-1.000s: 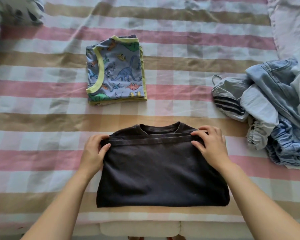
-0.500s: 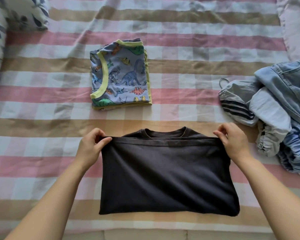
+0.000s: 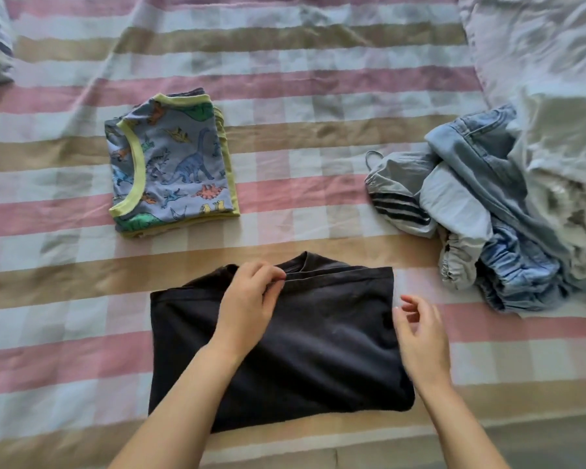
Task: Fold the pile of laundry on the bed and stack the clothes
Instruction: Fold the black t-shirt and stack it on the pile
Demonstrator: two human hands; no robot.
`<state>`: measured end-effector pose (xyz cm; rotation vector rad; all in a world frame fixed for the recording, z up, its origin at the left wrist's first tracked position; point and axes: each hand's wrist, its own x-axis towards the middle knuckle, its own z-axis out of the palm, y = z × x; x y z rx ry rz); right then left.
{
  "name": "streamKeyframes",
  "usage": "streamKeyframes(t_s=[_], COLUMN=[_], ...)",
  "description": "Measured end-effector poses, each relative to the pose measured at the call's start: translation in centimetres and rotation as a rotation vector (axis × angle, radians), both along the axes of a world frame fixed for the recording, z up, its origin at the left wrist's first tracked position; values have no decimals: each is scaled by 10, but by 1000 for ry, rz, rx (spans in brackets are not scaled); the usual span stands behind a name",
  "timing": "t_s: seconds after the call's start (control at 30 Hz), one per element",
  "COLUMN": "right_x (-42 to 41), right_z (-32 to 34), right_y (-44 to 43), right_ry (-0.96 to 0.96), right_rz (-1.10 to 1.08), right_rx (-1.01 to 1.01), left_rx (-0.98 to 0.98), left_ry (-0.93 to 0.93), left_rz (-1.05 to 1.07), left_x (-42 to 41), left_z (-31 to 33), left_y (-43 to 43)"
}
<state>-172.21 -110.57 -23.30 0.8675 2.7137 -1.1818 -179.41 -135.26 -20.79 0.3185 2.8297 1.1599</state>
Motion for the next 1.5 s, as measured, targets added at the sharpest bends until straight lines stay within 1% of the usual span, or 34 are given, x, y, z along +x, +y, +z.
streamKeyframes(t_s=[0.1, 0.17, 0.27, 0.37, 0.47, 0.57, 0.67, 0.73, 0.83, 0.87, 0.9, 0.97, 1.0, 1.07, 1.2, 1.27, 1.33, 1.4, 1.5], right_x=[34, 52, 72, 88, 99, 101, 99, 99, 100, 101, 102, 104, 104, 105, 105, 104, 100, 97, 92], right_z=[0, 0, -2, -2, -2, -6, -9, -9, -10, -10, -10, -9, -8, -7, 0, 7, 17, 30, 52], right_y=[-5, -8, -11, -14, -14, -14, -14, -14, -15, -16, -18, -23, -26, -31, -41, -51, -64, -80, -108], right_ry=[-80, -119, -215, -299, -285, -259, -273, -273, -249, -238, -222, -183, -165, -126, -28, 28, 81, 175, 344], right_rz=[-73, -88, -130, -190, -219, -327, -389, -406, -426, -424, -429, -469, -491, -518, -546, -559, -532, -458, -253], right_rx=[-54, -71, -152, -243, -323, -394, -431, -439, -460, -457, -462, -488, -498, -500, -451, -426, -407, -383, -315], left_rx=[-4, -56, -232, -373, -356, -335, -402, -410, -334, -303, -291, -339, -370, -374, -288, -155, 30, 240, 667], left_ry=[-105, -139, -128, -82, -16, 60, 4, -8, 53, 23, -49, -231, -284, -327, -338, -343, -409, -544, -786], left_rz=[-122, -174, -236, -226, -227, -199, -216, -150, -22, -14, -7, 24, 42, 86, 127, 133, 197, 311, 424], left_x=[-10, -17, -26, -28, -28, -32, -34, -30, -14, -6, 2, 15, 19, 19, 12, 10, 7, 3, -1], left_z=[-8, -20, -37, -48, -49, -47, -48, -45, -37, -34, -32, -34, -35, -37, -37, -37, -31, -20, -1], left_y=[52, 78, 103, 116, 126, 132, 139, 141, 147, 151, 156, 167, 172, 179, 181, 174, 160, 141, 102])
